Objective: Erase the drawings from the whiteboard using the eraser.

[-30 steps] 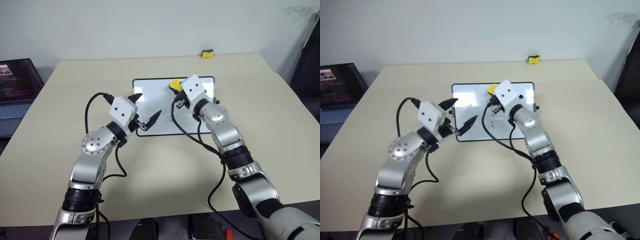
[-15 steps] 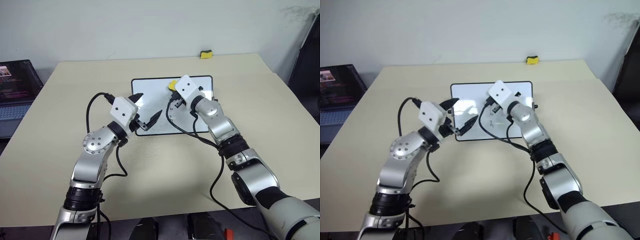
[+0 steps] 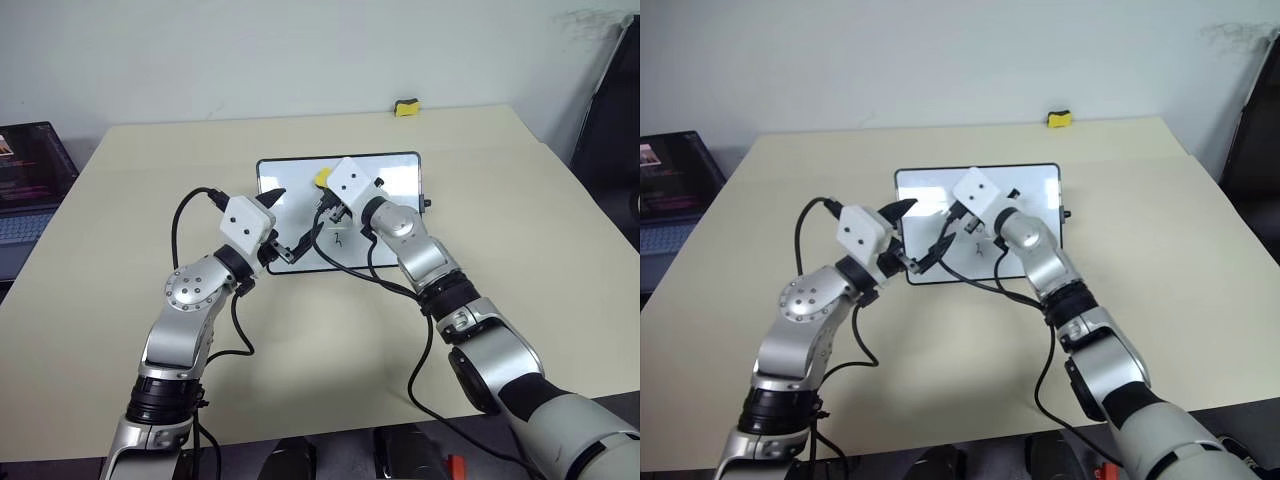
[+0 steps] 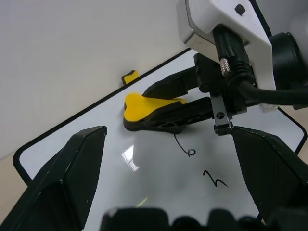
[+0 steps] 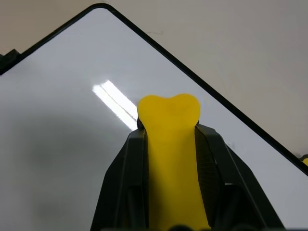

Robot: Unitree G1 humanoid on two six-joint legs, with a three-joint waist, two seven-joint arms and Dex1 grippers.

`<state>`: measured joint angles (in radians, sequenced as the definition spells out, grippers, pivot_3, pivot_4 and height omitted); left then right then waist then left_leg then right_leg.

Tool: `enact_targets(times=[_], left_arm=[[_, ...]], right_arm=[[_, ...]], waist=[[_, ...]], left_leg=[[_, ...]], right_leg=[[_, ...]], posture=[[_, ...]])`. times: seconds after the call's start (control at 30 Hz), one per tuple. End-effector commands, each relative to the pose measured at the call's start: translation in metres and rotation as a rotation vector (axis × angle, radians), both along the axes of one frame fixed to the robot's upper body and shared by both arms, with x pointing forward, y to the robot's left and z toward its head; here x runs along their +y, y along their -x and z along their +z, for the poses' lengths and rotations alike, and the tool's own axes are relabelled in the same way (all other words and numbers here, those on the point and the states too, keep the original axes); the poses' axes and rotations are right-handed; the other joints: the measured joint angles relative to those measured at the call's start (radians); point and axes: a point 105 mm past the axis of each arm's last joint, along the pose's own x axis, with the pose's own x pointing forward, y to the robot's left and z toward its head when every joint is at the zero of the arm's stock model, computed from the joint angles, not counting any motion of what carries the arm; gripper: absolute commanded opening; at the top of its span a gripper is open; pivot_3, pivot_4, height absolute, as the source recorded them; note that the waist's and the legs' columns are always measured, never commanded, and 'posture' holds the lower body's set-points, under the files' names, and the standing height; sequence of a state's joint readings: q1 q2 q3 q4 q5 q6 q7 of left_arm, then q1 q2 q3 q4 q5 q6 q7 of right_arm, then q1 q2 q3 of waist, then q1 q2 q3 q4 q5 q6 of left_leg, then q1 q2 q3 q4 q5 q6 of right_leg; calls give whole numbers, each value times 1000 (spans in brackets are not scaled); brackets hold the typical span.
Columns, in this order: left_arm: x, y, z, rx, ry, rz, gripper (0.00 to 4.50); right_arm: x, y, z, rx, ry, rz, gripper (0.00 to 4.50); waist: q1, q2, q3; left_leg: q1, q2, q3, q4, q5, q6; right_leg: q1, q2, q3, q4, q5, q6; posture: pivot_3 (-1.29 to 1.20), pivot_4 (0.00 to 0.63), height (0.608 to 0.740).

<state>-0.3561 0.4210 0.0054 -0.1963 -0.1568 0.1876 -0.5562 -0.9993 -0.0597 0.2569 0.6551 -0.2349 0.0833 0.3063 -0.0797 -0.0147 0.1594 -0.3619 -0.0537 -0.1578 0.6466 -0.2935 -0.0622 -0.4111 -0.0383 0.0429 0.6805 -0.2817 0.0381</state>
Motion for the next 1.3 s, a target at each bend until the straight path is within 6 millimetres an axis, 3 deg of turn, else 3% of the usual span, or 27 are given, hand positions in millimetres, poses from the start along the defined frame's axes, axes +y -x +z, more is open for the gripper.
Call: enact_targets(times=[0.03,0.4,0.67,0.83,1.03,1.3], left_arm=[[0,5,13,-58,7,-5,4500],[-6,9,4,-26,-23,-73,4500],[-6,10,1,-7,-33,-92,4500],[-4,10,-4,12,-45,-85,4500],[8,13,-27,74,-75,-9,4500],[6,14,-32,83,-69,16,4500]], right_arm=[[-6,2,18,-40,-47,4,985],[-39,15,28,-42,-94,-42,985],[-60,25,18,33,-94,-102,985],[-62,30,15,50,-102,-121,985],[-65,26,20,38,-112,-142,985],[-63,21,26,22,-114,-136,985]], waist=[[0,0,0],[1,0,0],[8,0,0],[8,0,0],[8,0,0],[24,0,0]], left_leg=[[0,0,0,0,0,0],[-2,0,0,-1,0,0],[-2,0,0,0,0,0],[-2,0,0,0,0,0],[-2,0,0,-1,0,0],[-2,0,0,0,0,0]], right_leg=[[0,0,0,0,0,0],[-2,0,0,-1,0,0],[-2,0,0,-1,0,0],[-2,0,0,-1,0,0],[-2,0,0,-1,0,0],[-1,0,0,-1,0,0]], posture=[[0,150,740],[0,150,740],[0,150,740],[0,150,740],[0,150,740],[0,150,740]])
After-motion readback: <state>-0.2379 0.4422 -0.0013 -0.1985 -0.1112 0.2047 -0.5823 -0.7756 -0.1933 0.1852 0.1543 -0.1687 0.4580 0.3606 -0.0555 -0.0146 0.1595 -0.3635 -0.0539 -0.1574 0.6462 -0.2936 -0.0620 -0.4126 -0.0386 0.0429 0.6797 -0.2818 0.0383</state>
